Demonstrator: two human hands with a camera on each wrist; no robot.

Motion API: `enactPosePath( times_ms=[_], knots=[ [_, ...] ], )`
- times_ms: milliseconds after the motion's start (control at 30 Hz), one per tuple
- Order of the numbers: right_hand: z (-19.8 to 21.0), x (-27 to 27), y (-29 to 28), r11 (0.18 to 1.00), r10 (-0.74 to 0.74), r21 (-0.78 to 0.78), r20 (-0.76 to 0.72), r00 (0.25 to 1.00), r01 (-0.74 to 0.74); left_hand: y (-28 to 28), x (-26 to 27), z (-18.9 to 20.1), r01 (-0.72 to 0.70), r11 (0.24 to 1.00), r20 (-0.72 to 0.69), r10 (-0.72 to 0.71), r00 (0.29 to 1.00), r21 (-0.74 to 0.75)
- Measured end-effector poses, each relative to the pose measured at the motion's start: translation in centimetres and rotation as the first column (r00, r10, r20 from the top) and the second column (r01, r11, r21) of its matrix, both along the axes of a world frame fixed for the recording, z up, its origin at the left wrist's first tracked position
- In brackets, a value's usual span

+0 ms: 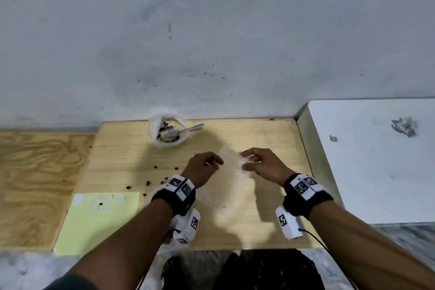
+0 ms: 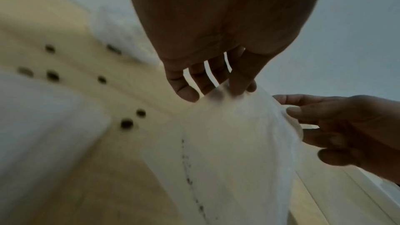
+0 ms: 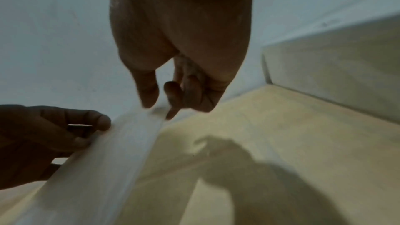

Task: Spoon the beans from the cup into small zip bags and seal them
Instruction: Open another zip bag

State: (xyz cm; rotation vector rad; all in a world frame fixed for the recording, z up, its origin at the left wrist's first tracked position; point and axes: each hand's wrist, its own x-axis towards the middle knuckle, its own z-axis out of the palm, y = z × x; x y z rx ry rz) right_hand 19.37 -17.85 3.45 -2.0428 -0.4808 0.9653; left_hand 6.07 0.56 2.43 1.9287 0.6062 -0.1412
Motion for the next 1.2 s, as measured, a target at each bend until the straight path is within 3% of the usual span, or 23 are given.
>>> enactPosePath(
  times_ms=[200, 333, 400, 467, 667, 933, 1200],
  knots=[
    [5.6, -1.4, 6.4, 0.962, 0.259, -0.032, -0.21, 0.943, -0.271, 5.4, -1.2, 4.0, -0.048, 0.985, 0.091, 0.033, 0.995, 0.164],
    [6.7, -3.6, 11.4, 0.99, 0.139, -0.013, -0.132, 0.981, -0.142, 8.6, -3.0, 4.7, -0.113, 0.891, 0.11, 0.072, 0.991, 0.439],
    [7.1, -4.9, 13.6, 0.998, 0.057, 0.034, -0.075, 0.996, -0.055, 9.8, -3.8, 5.3, -0.227, 0.833, 0.219, 0.131, 0.967, 0.505],
    [7.1, -6.3, 16.0, 0.994, 0.018, 0.108, -0.053, 0.998, -0.012, 11.2, -4.8, 6.3, -0.307, 0.858, 0.298, 0.192, 0.935, 0.412],
    [7.1, -8.7, 22.5, 0.986, 0.077, 0.142, 0.077, 0.994, -0.088, 17.0, -5.5, 6.4, -0.286, 0.929, 0.197, 0.242, 0.95, 0.235],
    [9.3, -10.3, 26.8, 0.986, 0.126, 0.084, 0.186, 0.975, -0.143, 22.5, -6.0, 7.2, -0.122, 0.99, 0.26, 0.1, 0.961, 0.069],
    [9.2, -8.4, 26.5, 0.992, 0.061, 0.122, -0.123, 0.991, -0.046, 22.7, -5.5, 7.9, -0.15, 0.986, 0.258, 0.162, 0.952, -0.065]
  ],
)
